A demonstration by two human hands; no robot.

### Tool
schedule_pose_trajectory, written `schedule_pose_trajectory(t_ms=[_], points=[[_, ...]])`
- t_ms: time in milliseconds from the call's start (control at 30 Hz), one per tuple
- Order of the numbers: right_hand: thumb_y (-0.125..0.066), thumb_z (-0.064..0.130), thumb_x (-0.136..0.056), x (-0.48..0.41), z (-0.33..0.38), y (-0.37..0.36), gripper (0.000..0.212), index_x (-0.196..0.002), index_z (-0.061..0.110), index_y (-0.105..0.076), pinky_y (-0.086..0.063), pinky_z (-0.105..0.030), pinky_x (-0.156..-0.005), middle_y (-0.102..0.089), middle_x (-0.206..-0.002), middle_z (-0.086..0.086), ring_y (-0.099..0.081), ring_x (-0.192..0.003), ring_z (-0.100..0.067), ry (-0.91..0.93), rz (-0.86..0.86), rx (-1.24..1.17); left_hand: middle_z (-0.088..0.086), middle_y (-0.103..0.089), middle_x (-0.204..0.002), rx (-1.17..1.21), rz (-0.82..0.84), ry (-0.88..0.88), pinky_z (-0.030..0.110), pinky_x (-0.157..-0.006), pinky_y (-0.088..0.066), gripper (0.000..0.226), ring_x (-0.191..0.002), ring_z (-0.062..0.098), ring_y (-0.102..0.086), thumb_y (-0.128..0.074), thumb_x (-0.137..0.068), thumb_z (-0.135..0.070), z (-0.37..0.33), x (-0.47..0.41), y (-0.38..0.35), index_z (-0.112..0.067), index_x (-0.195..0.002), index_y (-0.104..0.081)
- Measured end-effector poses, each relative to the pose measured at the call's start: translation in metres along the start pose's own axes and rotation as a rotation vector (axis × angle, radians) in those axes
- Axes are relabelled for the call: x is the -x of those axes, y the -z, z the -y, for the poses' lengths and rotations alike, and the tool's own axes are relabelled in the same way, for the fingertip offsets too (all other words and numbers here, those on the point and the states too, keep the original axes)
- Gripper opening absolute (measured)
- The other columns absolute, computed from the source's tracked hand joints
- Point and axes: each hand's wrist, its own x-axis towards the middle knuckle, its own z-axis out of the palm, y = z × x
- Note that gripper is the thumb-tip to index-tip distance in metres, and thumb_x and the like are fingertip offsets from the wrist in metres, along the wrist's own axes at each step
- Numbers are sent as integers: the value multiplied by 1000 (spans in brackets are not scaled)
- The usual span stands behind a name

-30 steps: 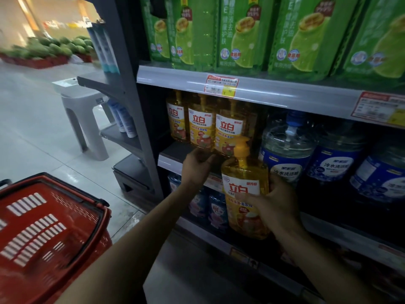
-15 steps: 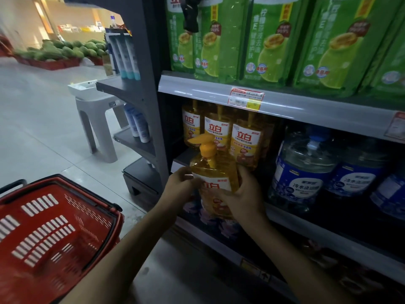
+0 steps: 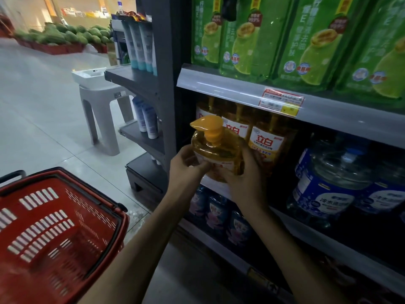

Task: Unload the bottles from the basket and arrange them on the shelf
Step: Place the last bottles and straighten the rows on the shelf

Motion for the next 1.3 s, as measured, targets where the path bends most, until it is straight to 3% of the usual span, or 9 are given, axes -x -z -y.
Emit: schedule_pose_trajectory(t_ms=[167, 333, 400, 533, 700, 800, 1000, 1200, 1300], points=[[-78, 31, -89, -20, -18, -14, 75, -153, 36, -40, -38, -36, -115, -44, -156, 11, -35, -147, -10, -66, -76, -11, -12, -77, -106, 36, 74, -71, 12, -78, -54, 37, -103, -1, -70, -68, -90, 4, -1, -16, -7, -18, -120, -70], [-80, 24, -87, -30, -31, -22, 69, -149, 27, -49, -44, -44, -114, -52, -150, 7, -43, -142, -13, -149, -110, -35, -13, -77, -105, 38, 100, -79, 13, -78, -55, 43, -103, 0, -71, -64, -92, 8, 11, -32, -15, -21, -123, -68], [-82, 25, -86, -34, -33, -24, 69, -147, 25, -51, -48, -38, -110, -56, -147, 7, -47, -139, -14, -164, -141, -61, -15, -77, -103, 45, 107, -99, 16, -80, -57, 42, -103, 1, -71, -64, -93, 7, 13, -38, -17, -26, -119, -67], [-86, 28, -80, -45, -29, -26, 71, -143, 21, -54, -42, -8, -86, -60, -137, 9, -53, -128, -8, -200, -188, -105, -8, -72, -117, 25, 48, -111, 29, -92, -59, 44, -108, 3, -69, -74, -90, -8, 24, -53, -19, -19, -131, -61], [-86, 27, -80, -53, -41, -42, 64, -134, 19, -53, -57, -47, -98, -64, -132, -1, -61, -125, -21, -288, -197, -70, -6, -71, -120, -11, 8, -116, 32, -93, -58, 45, -108, 4, -69, -75, -92, -18, 41, -65, -17, -13, -134, -60], [-82, 21, -84, -54, -46, -47, 56, -132, 22, -53, -57, -49, -97, -65, -132, 0, -61, -126, -21, -306, -197, -20, -1, -71, -125, -40, 57, -154, 42, -99, -57, 47, -117, 14, -68, -72, -92, -15, 48, -71, -18, -16, -137, -59], [-81, 17, -85, -54, -51, -48, 55, -132, 23, -54, -57, -48, -98, -64, -133, 2, -62, -125, -20, -327, -216, -10, -3, -72, -124, -65, 84, -186, 41, -99, -57, 48, -116, 12, -68, -73, -91, -15, 52, -76, -23, -19, -138, -59], [-81, 20, -86, -44, -54, -46, 76, -150, 22, -41, -53, -48, -104, -57, -145, -3, -56, -132, -21, -382, -140, -36, -13, -72, -107, -158, -17, -16, 41, -95, -58, 42, -99, -1, -68, -75, -91, -28, 73, -70, -22, -20, -132, -64], [-83, 26, -84, -42, -60, -48, 71, -145, 22, -49, -55, -50, -102, -62, -139, -3, -60, -128, -23, -440, -109, -34, -20, -74, -99, -183, 11, -27, 33, -89, -59, 27, -93, -6, -70, -74, -92, -29, 79, -71, -18, -36, -117, -67]])
